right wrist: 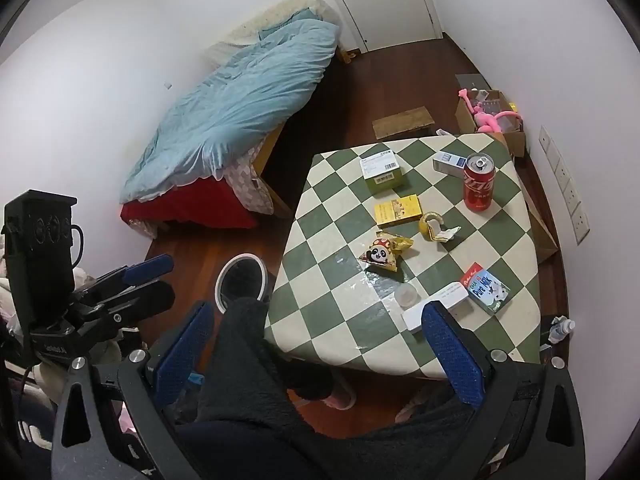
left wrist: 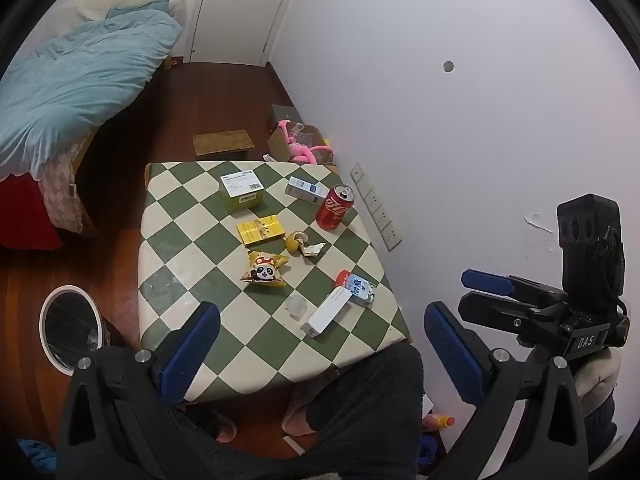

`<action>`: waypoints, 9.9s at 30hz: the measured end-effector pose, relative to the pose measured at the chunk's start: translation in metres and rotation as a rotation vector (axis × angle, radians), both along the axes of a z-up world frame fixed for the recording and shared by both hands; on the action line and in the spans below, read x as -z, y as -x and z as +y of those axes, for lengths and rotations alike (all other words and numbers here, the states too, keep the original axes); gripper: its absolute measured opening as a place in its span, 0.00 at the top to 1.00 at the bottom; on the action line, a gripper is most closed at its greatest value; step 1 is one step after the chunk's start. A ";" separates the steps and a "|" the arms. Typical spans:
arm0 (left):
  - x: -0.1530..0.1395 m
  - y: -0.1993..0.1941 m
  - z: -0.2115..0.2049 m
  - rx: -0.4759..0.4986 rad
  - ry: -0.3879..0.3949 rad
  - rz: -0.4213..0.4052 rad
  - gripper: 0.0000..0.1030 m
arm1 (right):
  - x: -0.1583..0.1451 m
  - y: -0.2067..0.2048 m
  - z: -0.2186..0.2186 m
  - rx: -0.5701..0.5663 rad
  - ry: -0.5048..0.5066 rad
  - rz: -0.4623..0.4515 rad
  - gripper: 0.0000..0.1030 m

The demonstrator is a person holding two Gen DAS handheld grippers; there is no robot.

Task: Collect trash

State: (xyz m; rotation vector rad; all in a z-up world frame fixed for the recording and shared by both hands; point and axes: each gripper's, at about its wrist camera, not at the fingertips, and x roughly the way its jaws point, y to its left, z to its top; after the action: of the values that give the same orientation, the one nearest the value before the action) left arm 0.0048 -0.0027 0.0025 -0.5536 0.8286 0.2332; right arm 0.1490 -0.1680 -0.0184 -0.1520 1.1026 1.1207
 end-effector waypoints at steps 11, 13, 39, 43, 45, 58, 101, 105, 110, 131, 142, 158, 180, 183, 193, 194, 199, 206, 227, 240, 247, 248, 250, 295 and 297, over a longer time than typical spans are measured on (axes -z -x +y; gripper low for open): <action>0.000 -0.001 -0.004 -0.004 -0.013 0.000 0.00 | 0.000 0.001 0.000 -0.002 -0.003 0.002 0.00; 0.000 0.002 -0.002 -0.004 -0.010 -0.003 0.00 | -0.001 0.001 0.002 -0.004 -0.003 0.001 0.00; 0.001 0.000 -0.003 0.011 0.006 -0.010 0.00 | -0.001 0.006 0.000 -0.011 0.000 0.001 0.00; 0.001 0.000 -0.004 0.012 0.006 -0.008 0.00 | -0.001 0.006 0.001 -0.008 0.000 0.001 0.00; 0.001 0.001 -0.003 0.013 0.007 -0.007 0.00 | -0.001 0.006 0.001 -0.009 -0.001 0.000 0.00; 0.001 0.001 -0.001 0.013 0.006 -0.009 0.00 | -0.002 0.006 0.002 -0.009 0.000 0.000 0.00; 0.208 -0.095 0.055 -0.193 -0.298 0.431 0.00 | 0.169 -0.113 -0.023 0.564 0.222 0.080 0.00; 0.233 -0.119 0.064 -0.199 -0.274 0.482 0.00 | 0.240 -0.156 -0.025 0.693 0.305 0.210 0.00; 0.249 -0.144 0.069 -0.193 -0.211 0.509 0.00 | 0.287 -0.188 -0.013 0.739 0.381 0.264 0.00; 0.319 -0.255 0.065 0.049 -0.090 0.622 0.20 | 0.322 -0.214 -0.009 0.626 0.509 0.246 0.02; 0.329 -0.257 0.059 0.057 -0.118 0.600 0.47 | 0.321 -0.220 0.019 0.588 0.500 0.237 0.02; 0.300 -0.213 0.080 0.004 -0.184 0.558 0.53 | 0.308 -0.193 0.039 0.534 0.467 0.172 0.31; 0.205 -0.168 0.136 -0.165 -0.256 0.353 0.53 | 0.216 -0.175 0.078 0.475 0.311 -0.022 0.66; 0.185 -0.147 0.154 -0.206 -0.277 0.321 0.53 | 0.192 -0.165 0.100 0.451 0.263 -0.051 0.66; 0.142 -0.025 0.249 -0.400 -0.316 0.281 0.53 | 0.154 -0.083 0.233 0.234 0.155 -0.078 0.66; 0.142 -0.008 0.262 -0.426 -0.312 0.284 0.53 | 0.155 -0.069 0.250 0.202 0.151 -0.075 0.67; 0.157 0.066 0.310 -0.537 -0.271 0.324 0.53 | 0.178 0.010 0.341 0.032 0.150 -0.028 0.67; 0.234 0.175 0.376 -0.695 -0.077 0.427 0.53 | 0.257 0.133 0.464 -0.202 0.255 0.069 0.67; 0.364 0.281 0.425 -0.918 0.143 0.605 0.05 | 0.460 0.258 0.594 -0.412 0.662 0.041 0.01; 0.327 0.280 0.395 -0.915 0.042 0.631 0.05 | 0.406 0.258 0.564 -0.400 0.647 -0.081 0.01; 0.279 0.276 0.370 -0.912 -0.041 0.607 0.05 | 0.357 0.252 0.540 -0.388 0.571 -0.073 0.01; 0.271 0.276 0.366 -0.918 -0.060 0.603 0.05 | 0.347 0.251 0.536 -0.388 0.551 -0.068 0.01; 0.253 0.275 0.359 -0.935 -0.094 0.595 0.05 | 0.324 0.249 0.526 -0.381 0.507 -0.062 0.01; 0.333 -0.121 0.083 -0.101 -0.300 0.677 0.00 | 0.316 -0.101 0.032 0.623 0.333 0.266 0.52; 0.334 -0.123 0.079 -0.099 -0.304 0.675 0.00 | 0.316 -0.104 0.035 0.608 0.335 0.260 0.56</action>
State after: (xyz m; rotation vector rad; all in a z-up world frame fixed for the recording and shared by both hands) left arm 0.1273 0.0761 -0.3320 -0.2209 1.3894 0.6473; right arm 0.2535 -0.1332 -0.3339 0.0719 1.4399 0.4136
